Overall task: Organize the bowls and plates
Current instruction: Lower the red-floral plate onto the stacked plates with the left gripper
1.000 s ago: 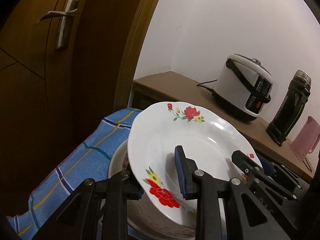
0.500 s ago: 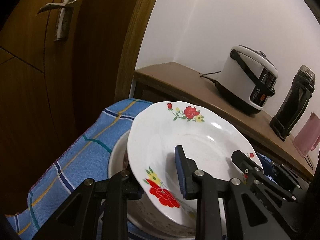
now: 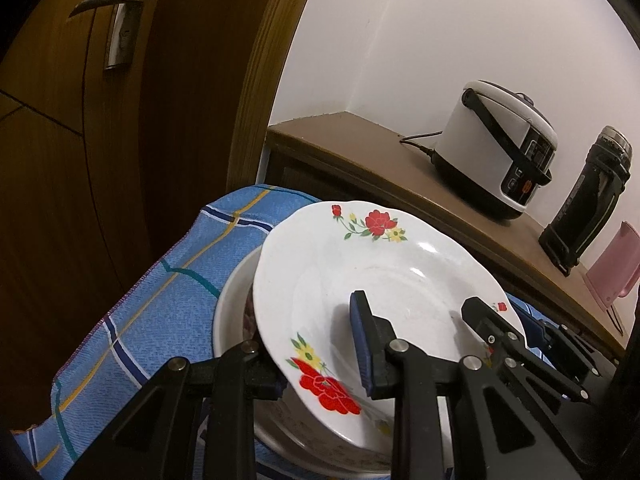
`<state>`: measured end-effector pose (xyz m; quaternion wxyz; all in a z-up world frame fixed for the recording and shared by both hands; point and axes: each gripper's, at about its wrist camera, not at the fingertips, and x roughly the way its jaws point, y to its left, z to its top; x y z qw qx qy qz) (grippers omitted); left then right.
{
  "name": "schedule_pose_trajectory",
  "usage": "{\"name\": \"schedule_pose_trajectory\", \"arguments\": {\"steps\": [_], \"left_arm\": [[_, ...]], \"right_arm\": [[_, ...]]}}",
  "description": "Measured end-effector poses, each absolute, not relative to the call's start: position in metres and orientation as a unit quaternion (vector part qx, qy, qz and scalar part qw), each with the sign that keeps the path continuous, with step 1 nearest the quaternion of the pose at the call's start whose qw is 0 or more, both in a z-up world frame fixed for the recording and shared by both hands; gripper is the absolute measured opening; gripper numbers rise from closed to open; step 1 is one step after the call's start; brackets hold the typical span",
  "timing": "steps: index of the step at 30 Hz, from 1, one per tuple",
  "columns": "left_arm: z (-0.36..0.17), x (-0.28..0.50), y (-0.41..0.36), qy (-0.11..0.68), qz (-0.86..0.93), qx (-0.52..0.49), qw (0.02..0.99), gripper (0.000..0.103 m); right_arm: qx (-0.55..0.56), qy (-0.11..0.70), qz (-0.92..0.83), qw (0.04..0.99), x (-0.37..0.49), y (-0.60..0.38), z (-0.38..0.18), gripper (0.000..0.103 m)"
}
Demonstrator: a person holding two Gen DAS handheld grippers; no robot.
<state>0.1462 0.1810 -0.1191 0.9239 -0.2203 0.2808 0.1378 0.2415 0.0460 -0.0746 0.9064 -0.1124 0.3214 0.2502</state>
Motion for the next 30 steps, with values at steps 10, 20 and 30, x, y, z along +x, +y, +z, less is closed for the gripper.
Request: {"name": "schedule_pose_trajectory", "arguments": {"steps": [10,20,30], "left_arm": [[-0.1213,0.1483,0.1830,0.291,0.128,-0.227,0.920,0.029],[-0.1229,0.1506,0.1823,0.302,0.131,-0.223,0.918,0.029],[-0.1233,0.1492,0.1809,0.305,0.135,-0.215,0.918,0.029]], "right_arm": [[-0.115,0.327,0.252,0.903,0.2434,0.0465,-0.0755,0.034],[-0.124,0.341,0.253,0.897,0.2469,0.0478,-0.0791,0.034],[-0.131,0.350,0.256,0.892,0.2483,0.0490,-0.0811,0.034]]}}
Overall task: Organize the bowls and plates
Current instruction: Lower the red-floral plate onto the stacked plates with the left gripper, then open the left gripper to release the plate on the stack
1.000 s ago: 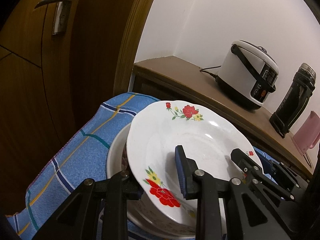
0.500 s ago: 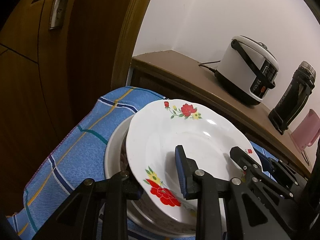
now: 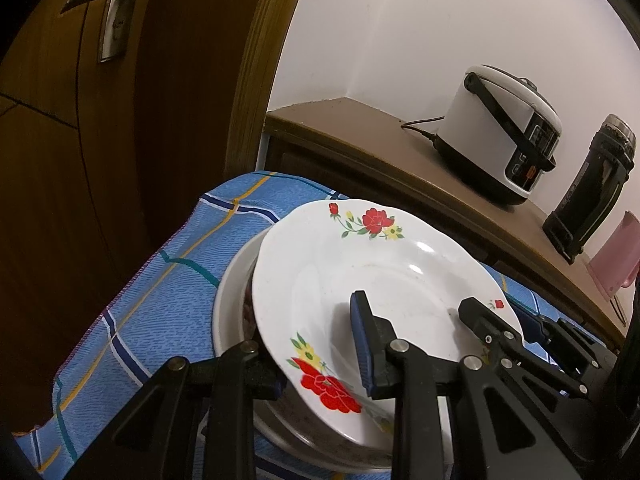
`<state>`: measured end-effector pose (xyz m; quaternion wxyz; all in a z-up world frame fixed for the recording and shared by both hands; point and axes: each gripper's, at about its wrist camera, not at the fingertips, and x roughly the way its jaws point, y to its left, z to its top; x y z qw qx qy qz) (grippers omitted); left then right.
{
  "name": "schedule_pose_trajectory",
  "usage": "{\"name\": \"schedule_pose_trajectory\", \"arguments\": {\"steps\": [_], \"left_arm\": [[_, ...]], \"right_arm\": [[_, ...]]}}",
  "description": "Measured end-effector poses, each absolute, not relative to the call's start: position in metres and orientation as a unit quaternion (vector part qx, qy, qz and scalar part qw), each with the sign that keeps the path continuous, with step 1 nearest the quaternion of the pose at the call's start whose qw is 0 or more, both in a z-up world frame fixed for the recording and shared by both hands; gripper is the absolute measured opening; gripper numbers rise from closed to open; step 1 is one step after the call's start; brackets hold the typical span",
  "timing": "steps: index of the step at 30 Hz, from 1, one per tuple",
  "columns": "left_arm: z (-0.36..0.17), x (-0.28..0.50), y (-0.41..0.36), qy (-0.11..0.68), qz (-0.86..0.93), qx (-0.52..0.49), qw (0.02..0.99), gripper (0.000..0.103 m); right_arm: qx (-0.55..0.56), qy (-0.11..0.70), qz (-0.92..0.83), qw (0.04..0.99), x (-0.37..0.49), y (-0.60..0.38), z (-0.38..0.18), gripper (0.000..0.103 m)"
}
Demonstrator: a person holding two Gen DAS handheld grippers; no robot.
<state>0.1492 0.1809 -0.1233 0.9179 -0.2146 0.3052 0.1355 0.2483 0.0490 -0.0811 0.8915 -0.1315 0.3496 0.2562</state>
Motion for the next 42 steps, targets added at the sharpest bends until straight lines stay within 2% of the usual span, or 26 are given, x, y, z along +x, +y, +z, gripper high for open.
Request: {"name": "schedule_pose_trajectory", "arguments": {"steps": [42], "left_arm": [[-0.1207,0.1442,0.1746,0.309,0.150,-0.195,0.919,0.036]], "right_arm": [[-0.119,0.380,0.271,0.877,0.2553,0.0490,-0.0871,0.034]]}}
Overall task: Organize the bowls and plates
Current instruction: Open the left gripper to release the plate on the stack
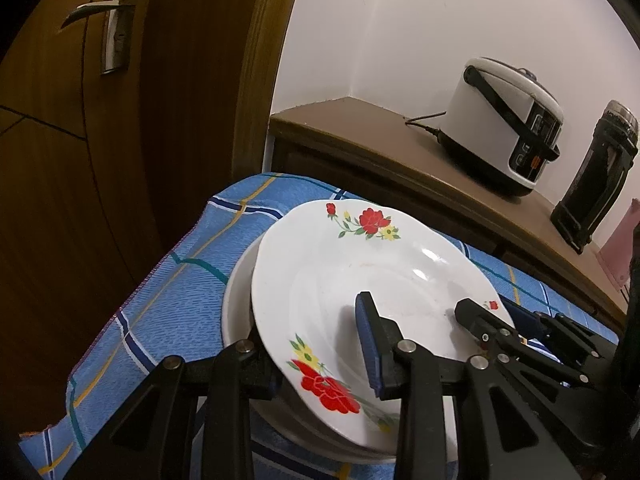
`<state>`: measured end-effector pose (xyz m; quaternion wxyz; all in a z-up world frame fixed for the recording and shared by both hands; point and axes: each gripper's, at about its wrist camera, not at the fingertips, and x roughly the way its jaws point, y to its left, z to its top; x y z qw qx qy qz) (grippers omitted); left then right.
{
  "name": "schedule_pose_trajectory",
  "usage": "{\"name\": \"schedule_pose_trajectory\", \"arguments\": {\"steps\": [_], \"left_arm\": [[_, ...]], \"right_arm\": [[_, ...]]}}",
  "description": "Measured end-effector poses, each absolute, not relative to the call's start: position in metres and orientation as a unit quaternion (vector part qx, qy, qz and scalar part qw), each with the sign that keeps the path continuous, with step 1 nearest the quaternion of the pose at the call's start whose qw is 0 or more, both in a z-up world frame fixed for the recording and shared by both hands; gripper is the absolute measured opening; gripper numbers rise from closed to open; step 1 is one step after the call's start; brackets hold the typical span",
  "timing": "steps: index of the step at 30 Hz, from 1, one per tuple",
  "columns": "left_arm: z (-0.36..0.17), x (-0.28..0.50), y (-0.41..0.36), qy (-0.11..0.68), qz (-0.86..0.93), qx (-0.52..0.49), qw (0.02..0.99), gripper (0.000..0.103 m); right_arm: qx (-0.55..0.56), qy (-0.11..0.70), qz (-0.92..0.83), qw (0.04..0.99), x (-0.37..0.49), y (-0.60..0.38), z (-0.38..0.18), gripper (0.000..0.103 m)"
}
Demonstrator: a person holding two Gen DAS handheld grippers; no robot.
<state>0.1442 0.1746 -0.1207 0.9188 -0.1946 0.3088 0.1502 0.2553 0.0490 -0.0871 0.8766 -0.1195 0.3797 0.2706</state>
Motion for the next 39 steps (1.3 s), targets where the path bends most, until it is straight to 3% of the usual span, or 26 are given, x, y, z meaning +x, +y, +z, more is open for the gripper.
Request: {"name": "schedule_pose_trajectory", "arguments": {"steps": [6,10,23,25,29,39], "left_arm": [[-0.120,0.142,0.176,0.305,0.134,-0.203,0.921,0.042],[-0.119,0.148,0.164,0.316,0.108,-0.171,0.927,0.067],[-0.118,0.147,0.162,0.316,0.130,-0.155,0.927,0.069],[-0.118,0.149,0.157,0.325,0.118,-0.140,0.928,0.076],[-0.121,0.150,0.143,0.352,0.102,-0.069,0.928,0.076],[-0.111,0.144,0.149,0.383,0.082,-0.030,0.920,0.077]], "right_arm": [[-0.119,0.379,0.268,0.878,0.254,0.049,-0.087,0.034],[-0.118,0.379,0.268,0.878,0.254,0.049,-0.088,0.034],[-0.118,0.373,0.264,0.881,0.254,0.046,-0.089,0.039],[-0.127,0.366,0.258,0.885,0.252,0.046,-0.088,0.038],[-0.132,0.361,0.254,0.887,0.252,0.046,-0.087,0.039],[-0.138,0.359,0.253,0.888,0.250,0.047,-0.089,0.039]]}}
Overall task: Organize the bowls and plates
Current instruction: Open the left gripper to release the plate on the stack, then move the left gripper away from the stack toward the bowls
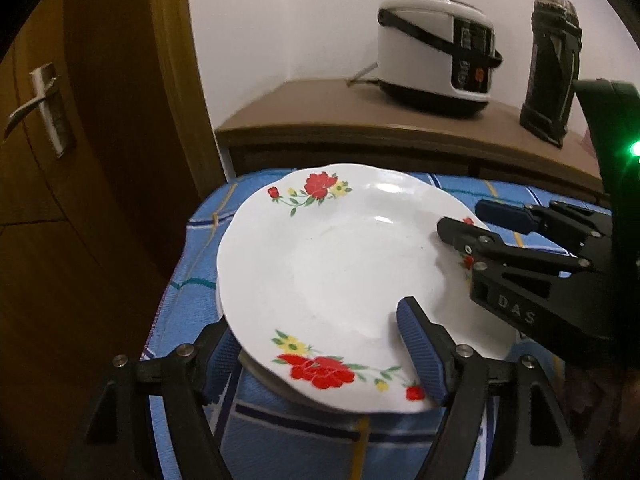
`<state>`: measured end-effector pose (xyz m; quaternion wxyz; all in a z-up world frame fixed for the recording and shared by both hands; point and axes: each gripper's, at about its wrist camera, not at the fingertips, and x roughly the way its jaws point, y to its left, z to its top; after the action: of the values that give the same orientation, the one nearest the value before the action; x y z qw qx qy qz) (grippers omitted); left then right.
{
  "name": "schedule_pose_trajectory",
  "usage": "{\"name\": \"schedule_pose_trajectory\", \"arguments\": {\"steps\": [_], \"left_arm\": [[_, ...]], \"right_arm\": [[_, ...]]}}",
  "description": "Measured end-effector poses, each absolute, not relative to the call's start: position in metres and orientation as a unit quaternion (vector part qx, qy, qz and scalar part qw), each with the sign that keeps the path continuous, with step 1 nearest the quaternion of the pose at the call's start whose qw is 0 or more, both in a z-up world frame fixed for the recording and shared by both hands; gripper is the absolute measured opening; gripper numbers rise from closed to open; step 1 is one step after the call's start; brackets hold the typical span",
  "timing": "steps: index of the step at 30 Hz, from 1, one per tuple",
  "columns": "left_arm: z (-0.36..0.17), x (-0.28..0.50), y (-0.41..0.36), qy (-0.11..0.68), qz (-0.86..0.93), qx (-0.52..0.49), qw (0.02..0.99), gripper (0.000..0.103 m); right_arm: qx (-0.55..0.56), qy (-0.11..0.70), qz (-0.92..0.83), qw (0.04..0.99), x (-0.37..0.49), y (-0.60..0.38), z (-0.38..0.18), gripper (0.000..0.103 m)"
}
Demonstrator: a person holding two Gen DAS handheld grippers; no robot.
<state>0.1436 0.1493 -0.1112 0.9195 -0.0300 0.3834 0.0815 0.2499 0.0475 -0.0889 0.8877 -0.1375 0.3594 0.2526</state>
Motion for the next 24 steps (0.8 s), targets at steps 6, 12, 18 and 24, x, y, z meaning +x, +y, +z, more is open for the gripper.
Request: {"name": "schedule_pose_trajectory", "arguments": {"steps": [6,12,18,24], "left_arm": [[-0.113,0.141,0.182,0.442,0.069,-0.099,0.889,0.078],[-0.119,0.124,0.193,0.417,0.077,-0.135,0.895,0.078],[-0.109,0.110,0.176,0.371,0.088,-0.107,0.918,0.078],[-0.095,0.104,0.155,0.341,0.111,-0.041,0.933,0.078]], "right_arm": [[-0.129,0.367,0.257,0.885,0.253,0.045,-0.089,0.041],[-0.110,0.352,0.266,0.891,0.249,0.039,-0.084,0.049],[-0.102,0.319,0.265,0.904,0.241,0.034,-0.075,0.061],[-0.087,0.267,0.248,0.927,0.229,0.022,-0.059,0.062]]}}
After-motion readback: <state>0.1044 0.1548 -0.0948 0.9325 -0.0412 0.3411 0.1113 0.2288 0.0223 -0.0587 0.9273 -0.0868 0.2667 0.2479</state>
